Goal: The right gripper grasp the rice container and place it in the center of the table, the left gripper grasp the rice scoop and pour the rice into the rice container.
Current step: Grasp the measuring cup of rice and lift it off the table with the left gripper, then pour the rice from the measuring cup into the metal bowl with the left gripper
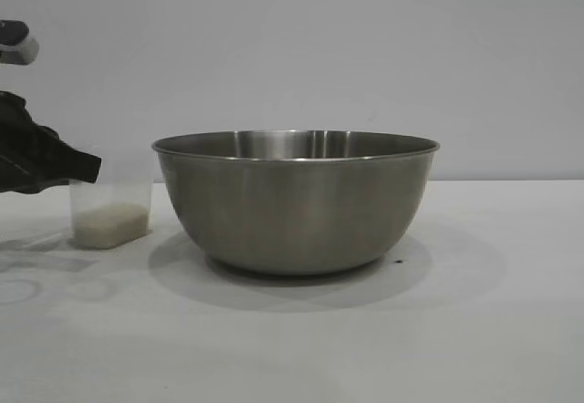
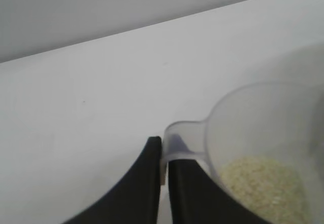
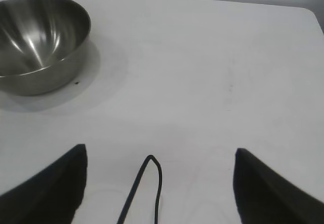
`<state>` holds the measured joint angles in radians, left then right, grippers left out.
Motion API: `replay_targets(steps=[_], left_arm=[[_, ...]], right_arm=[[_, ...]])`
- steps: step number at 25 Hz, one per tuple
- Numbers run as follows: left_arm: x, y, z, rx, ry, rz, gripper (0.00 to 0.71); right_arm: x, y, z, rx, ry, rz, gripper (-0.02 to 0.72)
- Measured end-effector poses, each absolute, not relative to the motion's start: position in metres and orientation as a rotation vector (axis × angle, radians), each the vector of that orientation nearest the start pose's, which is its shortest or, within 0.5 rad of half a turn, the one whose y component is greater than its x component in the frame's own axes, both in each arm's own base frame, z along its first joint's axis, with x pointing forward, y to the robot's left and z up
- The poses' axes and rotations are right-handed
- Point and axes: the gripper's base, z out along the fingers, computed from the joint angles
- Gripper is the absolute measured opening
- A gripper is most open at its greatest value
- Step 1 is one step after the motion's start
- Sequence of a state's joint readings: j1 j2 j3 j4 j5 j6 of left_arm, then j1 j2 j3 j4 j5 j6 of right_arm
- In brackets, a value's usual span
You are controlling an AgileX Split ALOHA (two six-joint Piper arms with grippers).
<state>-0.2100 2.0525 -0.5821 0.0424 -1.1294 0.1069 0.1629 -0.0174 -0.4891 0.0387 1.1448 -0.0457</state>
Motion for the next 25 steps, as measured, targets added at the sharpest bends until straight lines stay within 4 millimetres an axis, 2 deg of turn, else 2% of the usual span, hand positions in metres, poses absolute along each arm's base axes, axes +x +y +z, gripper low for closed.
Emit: replay_targets(steps=[7,12,19,25], left_arm=[[0.335,-0.082,0.141,0.506,1.552,-0.012,0.0],[0.348,-0.098,0.169,0.702,1.359,0.014,0.0],[0.355,-0.119,0.186,0.992,1.112,0.053,0.0],[0.359,-0.127,0.196,1.119,0.963,0.123,0.0]], right_arm=[[-0.01,0.002,0.268,-0.225,2.111,0.116,0.543],[-0.01,0.002,0.268,-0.225,2.111,0.116,0.543],[-0.01,0.002,0.268,-0.225,2.111,0.116,0.543],[-0.01,0.002,0.268,-0.225,2.111,0.116,0.543]])
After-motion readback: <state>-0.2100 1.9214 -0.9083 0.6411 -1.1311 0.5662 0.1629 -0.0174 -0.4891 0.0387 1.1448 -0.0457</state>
